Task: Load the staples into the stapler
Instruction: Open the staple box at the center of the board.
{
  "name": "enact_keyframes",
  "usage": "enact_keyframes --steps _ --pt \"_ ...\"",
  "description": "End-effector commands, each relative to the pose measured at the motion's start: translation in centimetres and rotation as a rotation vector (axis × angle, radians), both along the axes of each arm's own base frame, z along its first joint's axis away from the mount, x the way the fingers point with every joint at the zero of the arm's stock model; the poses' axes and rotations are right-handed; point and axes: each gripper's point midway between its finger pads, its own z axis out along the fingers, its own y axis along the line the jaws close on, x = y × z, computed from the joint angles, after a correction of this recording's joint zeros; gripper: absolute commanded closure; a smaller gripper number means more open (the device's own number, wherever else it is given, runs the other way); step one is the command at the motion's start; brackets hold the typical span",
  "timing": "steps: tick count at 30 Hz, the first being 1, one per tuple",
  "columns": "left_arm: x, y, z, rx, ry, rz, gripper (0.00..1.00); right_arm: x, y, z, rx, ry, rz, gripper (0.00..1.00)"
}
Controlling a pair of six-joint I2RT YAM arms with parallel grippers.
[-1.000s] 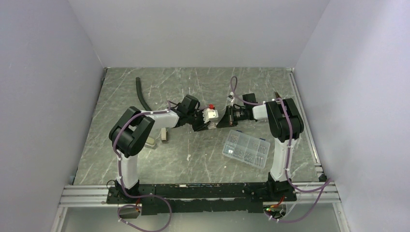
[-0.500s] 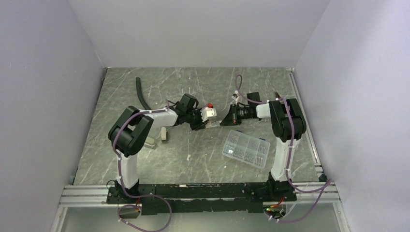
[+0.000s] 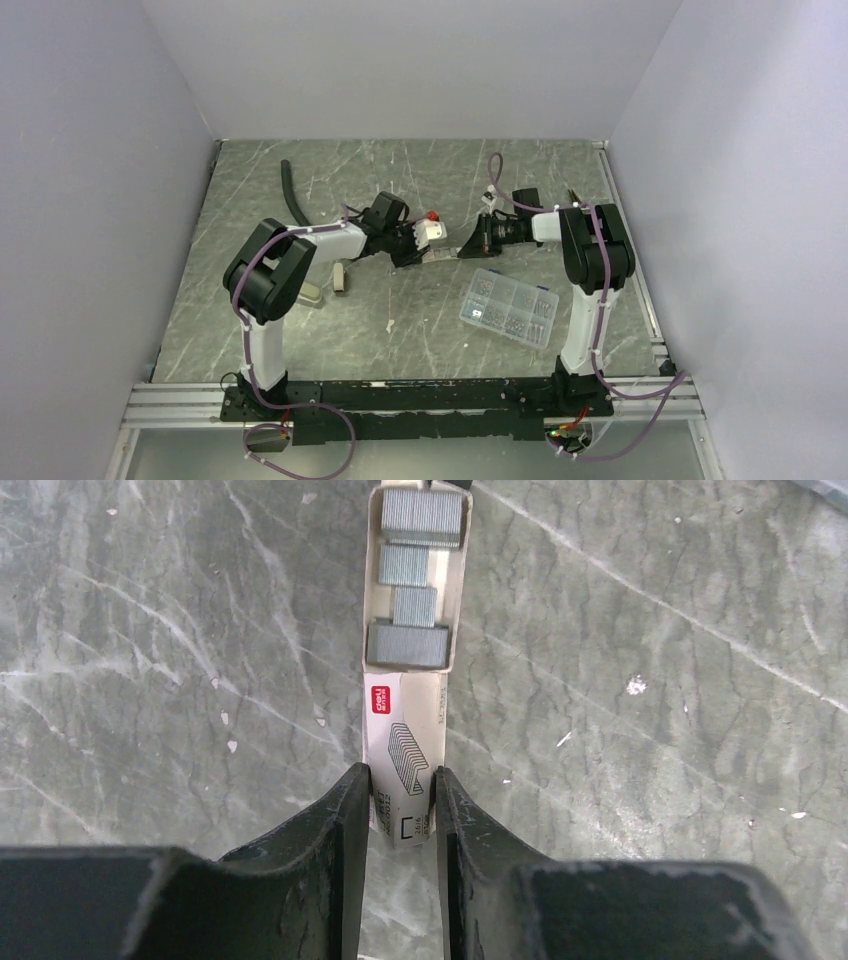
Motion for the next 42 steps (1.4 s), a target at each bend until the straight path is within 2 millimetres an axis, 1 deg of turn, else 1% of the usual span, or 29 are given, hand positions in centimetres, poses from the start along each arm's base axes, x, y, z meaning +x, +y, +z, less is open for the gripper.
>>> enact_keyframes --steps 1,4,8,13,19,23,26,27,31,33,34,37,40,42 --pt "0.2 2.2 -1.2 0.098 0.022 0.031 0.69 2.1 -1.7 0.2 -0.099 -0.085 -0.047 1.0" --pt "0.1 2.5 -1.3 0.118 0.015 0.017 0.69 2.3 -1.8 0.3 -0.106 -0.087 -0.047 1.0" --pt "0.5 3.0 -1.4 0.149 -0.007 0.019 0.69 2.5 -2.0 0.3 -0.116 -0.089 -0.046 0.96" --pt "1.3 3.3 -1.5 0.174 -0.012 0.032 0.68 3.1 -2.2 0.6 -0.132 -0.092 -0.05 0.84" --pt "3.0 3.8 -1.9 0.211 -0.025 0.048 0.68 4.1 -2.3 1.0 -0.15 -0.099 -0.041 0.69" --pt "4.0 4.2 -2.3 0.218 -0.026 0.053 0.67 4.4 -2.5 1.3 -0.158 -0.11 -0.038 0.63" --pt "4.6 4.4 -2.2 0.224 -0.032 0.061 0.65 4.6 -2.6 1.8 -0.159 -0.125 -0.034 0.61" --pt "4.8 4.4 -2.1 0.223 -0.032 0.066 0.63 4.7 -2.6 2.0 -0.161 -0.131 -0.034 0.61" --pt "4.9 4.0 -1.5 0.199 -0.012 0.077 0.22 5.2 -2.8 3.3 -0.165 -0.178 -0.032 0.61" --pt "4.9 3.7 -1.0 0.185 0.001 0.085 0.09 5.3 -2.9 4.1 -0.165 -0.205 -0.03 0.61" --pt "5.0 3.6 -0.7 0.177 0.003 0.091 0.06 5.3 -3.0 4.6 -0.167 -0.222 -0.029 0.61" --pt "5.1 3.3 0.9 0.138 -0.002 0.11 0.06 5.3 -3.2 6.1 -0.175 -0.28 -0.024 0.61" --pt "5.0 3.3 3.4 0.09 -0.001 0.122 0.06 5.0 -3.4 8.1 -0.185 -0.361 -0.01 0.61" --pt "4.5 3.9 5.4 0.076 -0.009 0.136 0.06 4.7 -3.5 9.7 -0.188 -0.429 -0.003 0.61"
